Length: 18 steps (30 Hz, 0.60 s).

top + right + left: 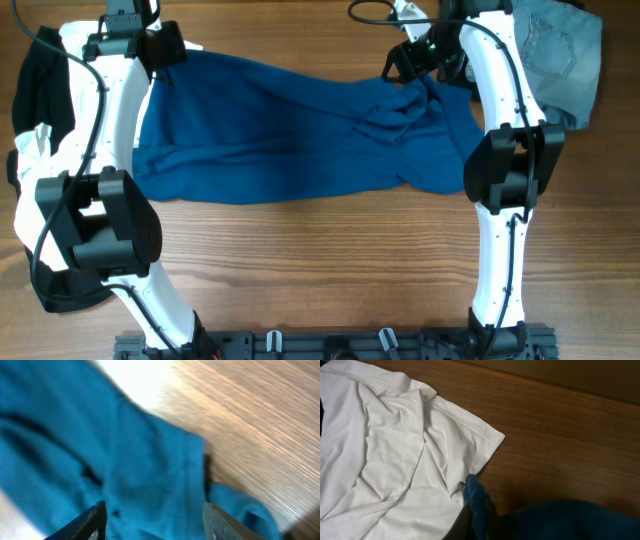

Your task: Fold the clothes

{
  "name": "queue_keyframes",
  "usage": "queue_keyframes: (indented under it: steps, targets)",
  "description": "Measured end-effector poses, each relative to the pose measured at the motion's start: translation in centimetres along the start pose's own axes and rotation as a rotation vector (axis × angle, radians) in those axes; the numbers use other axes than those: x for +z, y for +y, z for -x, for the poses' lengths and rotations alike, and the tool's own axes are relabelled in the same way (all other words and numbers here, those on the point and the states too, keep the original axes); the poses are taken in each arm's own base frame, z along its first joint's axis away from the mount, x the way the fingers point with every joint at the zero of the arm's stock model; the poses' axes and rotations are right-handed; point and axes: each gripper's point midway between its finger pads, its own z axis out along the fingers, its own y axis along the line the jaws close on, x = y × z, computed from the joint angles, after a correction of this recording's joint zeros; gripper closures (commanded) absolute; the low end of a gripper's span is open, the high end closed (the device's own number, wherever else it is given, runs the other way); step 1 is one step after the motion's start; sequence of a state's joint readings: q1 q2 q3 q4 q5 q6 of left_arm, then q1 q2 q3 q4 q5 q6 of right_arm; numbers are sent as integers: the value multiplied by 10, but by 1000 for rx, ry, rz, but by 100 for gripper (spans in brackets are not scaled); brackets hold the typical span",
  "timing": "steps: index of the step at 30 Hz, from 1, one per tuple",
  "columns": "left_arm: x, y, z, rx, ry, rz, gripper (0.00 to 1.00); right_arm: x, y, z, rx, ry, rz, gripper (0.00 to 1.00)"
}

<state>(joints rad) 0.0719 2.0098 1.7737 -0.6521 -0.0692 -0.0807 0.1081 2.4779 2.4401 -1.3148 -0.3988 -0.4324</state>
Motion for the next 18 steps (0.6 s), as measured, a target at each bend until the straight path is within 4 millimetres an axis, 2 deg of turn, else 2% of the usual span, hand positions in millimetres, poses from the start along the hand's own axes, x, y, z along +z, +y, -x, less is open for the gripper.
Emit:
queue_keyframes:
  steps: [2,7,10,15,16,17,18]
  targets:
    - [0,-1,0,0,1,-7,96,10,-8,-10,74,39,-41,39]
    - [0,-2,-1,0,6,-11,96,42,-13,-41,190,149,-97,42]
    - [0,-2,-3,1,11,-10,96,47,-20,-48,228,172,-143,42]
    - [0,-2,-3,1,13,-12,96,44,-43,-43,239,151,-274,44]
    - [0,-2,-3,1,13,-13,96,43,-46,-44,239,154,-288,49]
    - [0,-2,-3,1,13,-13,96,42,-47,-45,239,158,-297,64]
    - [0,-2,-3,1,13,-13,96,42,-47,-46,247,161,-299,84]
